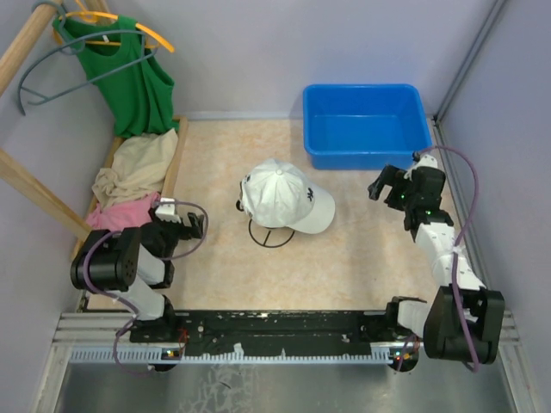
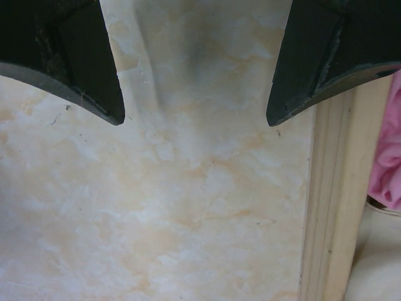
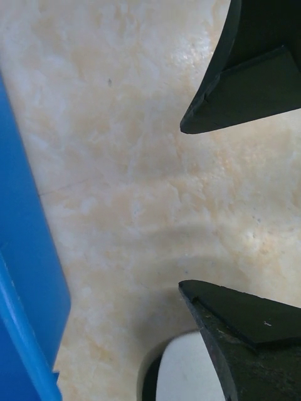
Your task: Stack the hats
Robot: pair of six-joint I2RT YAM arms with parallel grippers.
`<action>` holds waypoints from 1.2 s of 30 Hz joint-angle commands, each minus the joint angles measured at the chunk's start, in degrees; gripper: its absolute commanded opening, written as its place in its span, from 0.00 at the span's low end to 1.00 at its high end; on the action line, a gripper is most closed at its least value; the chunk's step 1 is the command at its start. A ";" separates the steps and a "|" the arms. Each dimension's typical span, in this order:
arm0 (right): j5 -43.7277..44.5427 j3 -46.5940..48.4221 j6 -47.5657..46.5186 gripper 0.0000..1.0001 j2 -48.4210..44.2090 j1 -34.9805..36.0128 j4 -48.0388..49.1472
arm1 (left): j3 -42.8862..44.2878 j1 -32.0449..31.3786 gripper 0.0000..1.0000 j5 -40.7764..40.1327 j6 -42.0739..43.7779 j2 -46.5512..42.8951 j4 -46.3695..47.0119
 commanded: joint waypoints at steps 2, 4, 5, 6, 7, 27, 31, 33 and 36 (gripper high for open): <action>4.12 -7.81 -9.45 0.99 3.38 0.46 19.30 | 1.78 0.26 1.00 1.42 1.65 -0.30 9.25; 5.23 -12.30 -11.85 0.99 3.68 0.44 26.90 | 5.83 0.33 0.99 6.09 3.36 0.52 3.11; 5.62 -14.90 -13.55 0.99 3.52 0.46 31.45 | 7.17 0.31 1.00 6.72 3.97 -0.13 -1.19; 6.34 -17.41 -15.18 0.99 3.45 0.57 35.55 | 7.39 0.27 1.00 6.84 3.98 -0.74 -2.95; 7.13 -19.77 -15.82 0.99 3.53 0.57 40.02 | 7.15 0.33 1.00 5.69 3.69 -0.54 -1.99; 14.46 -30.83 -17.93 0.99 18.91 5.69 78.14 | 6.35 0.25 1.00 2.31 2.14 0.24 1.12; 13.92 -31.74 -18.00 0.99 18.57 5.72 79.38 | 6.24 0.26 1.00 2.27 2.16 0.16 1.24; 13.97 -31.71 -17.97 0.99 18.54 5.72 79.28 | 6.16 0.25 1.00 2.45 2.14 0.17 1.35; 12.95 -31.72 -18.33 0.99 18.64 5.72 79.36 | 6.15 0.24 1.00 2.65 2.23 0.16 1.44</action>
